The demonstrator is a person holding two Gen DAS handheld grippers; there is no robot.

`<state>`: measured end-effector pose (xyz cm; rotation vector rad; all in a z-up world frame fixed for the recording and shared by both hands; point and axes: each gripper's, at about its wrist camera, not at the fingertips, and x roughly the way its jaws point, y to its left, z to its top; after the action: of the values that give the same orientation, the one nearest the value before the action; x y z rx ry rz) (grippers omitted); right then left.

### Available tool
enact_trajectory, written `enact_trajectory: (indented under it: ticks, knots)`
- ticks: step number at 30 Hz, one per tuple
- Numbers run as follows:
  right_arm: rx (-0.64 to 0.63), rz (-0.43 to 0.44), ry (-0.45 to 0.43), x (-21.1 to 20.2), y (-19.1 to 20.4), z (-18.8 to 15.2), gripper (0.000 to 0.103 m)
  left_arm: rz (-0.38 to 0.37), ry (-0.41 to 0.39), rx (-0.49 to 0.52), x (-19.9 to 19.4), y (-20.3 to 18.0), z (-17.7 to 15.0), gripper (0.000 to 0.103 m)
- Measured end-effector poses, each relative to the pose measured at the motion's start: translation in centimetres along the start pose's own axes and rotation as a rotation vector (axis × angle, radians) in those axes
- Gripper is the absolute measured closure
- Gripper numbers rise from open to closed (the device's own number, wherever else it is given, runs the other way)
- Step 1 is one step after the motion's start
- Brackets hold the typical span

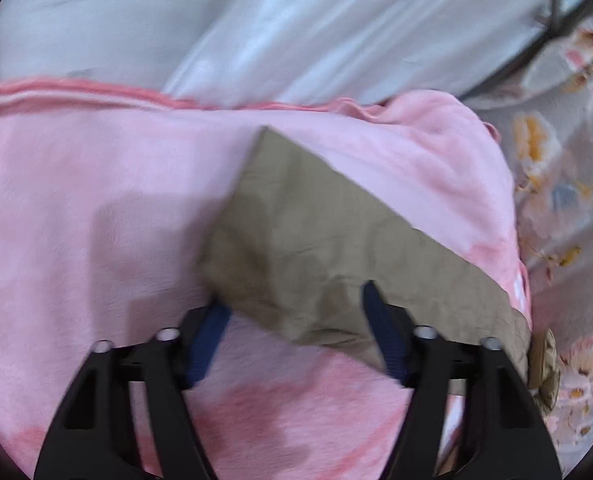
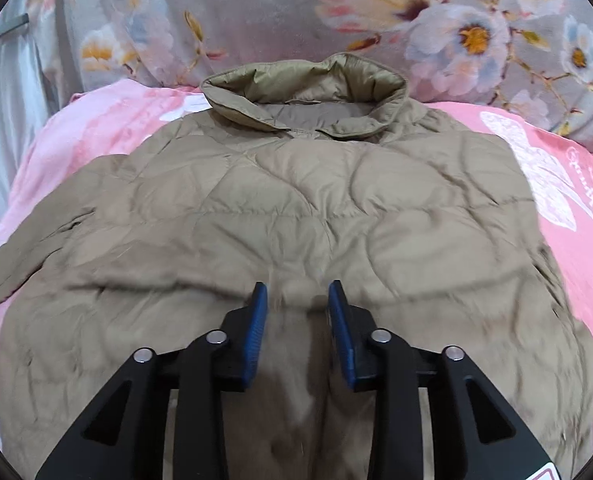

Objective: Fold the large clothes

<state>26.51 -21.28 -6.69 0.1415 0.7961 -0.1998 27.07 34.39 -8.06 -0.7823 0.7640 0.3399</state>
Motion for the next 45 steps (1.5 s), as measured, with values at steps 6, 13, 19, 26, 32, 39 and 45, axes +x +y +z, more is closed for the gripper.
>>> enact_trajectory:
  ticks: [6, 13, 19, 26, 32, 39, 45]
  knots:
    - [0.040, -0.017, 0.019, -3.6, -1.4, -3.3, 0.064, -0.012, -0.061, 0.135, -1.4, -5.1, -0.5, 0.091]
    - [0.108, 0.000, 0.043, -6.3, -3.2, -6.6, 0.064, -0.244, -0.125, 0.357, -7.4, -15.6, -1.6, 0.100]
    - [0.137, -0.001, 0.024, -8.0, -4.7, -7.2, 0.064, -0.449, -0.100, 0.554, -10.8, -26.8, -6.9, 0.100]
    - [0.146, -0.028, -0.009, -9.4, -6.3, -7.1, 0.064, -0.577, 0.000, 0.704, -10.8, -35.5, -15.4, 0.100]
    - [0.180, -0.043, -0.008, -9.7, -8.1, -7.3, 0.064, -0.585, 0.126, 0.813, -8.0, -40.2, -22.8, 0.100]
    - [0.212, -0.071, 0.010, -9.4, -10.2, -8.0, 0.064, -0.514, 0.265, 0.886, -2.8, -41.7, -30.0, 0.100]
    - [0.238, -0.033, -0.005, -9.4, -11.5, -6.4, 0.058, -0.554, 0.424, 0.797, -0.7, -39.4, -31.9, 0.051]
